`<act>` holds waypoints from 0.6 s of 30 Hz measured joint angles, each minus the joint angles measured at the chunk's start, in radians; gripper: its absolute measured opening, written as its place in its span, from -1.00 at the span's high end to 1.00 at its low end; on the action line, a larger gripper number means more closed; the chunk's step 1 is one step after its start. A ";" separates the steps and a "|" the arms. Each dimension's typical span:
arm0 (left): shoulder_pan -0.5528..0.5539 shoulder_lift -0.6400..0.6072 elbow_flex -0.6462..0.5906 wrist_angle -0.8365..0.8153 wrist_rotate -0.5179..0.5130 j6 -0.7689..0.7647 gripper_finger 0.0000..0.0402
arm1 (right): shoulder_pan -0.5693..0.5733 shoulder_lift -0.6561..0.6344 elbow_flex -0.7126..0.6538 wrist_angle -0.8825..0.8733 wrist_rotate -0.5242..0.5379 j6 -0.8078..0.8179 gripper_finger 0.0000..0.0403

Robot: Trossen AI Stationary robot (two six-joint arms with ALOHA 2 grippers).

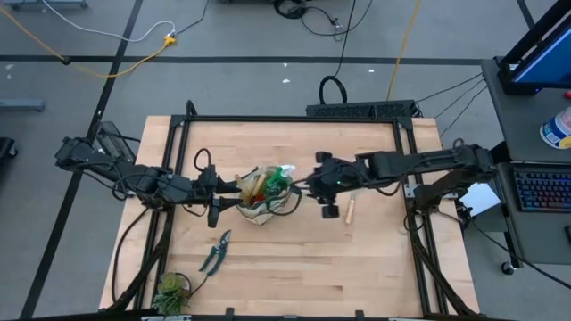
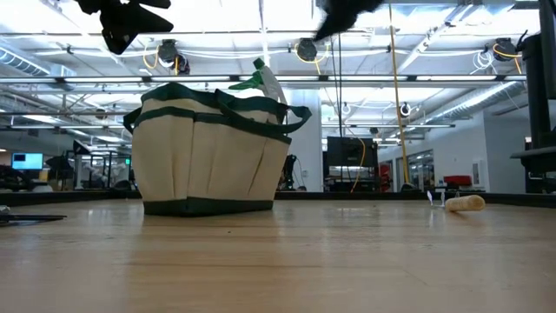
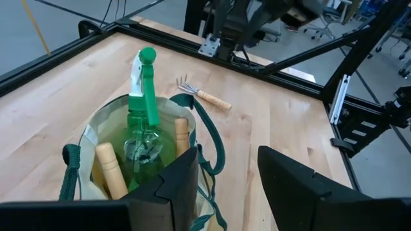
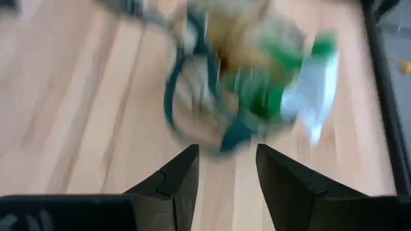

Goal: Pick & Place Garden tools in Gardening bag
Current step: Put the hand rake into the gardening bag

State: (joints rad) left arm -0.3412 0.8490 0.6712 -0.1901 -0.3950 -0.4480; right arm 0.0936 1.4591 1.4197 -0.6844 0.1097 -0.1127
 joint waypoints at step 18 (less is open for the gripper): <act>0.000 0.000 0.000 0.001 0.001 -0.010 0.17 | 0.000 -0.054 -0.033 -0.381 -0.006 -0.117 0.28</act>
State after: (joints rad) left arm -0.3408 0.8490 0.6712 -0.1894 -0.3943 -0.4580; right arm 0.0937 1.4053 1.3868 -1.0659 0.1040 -0.2294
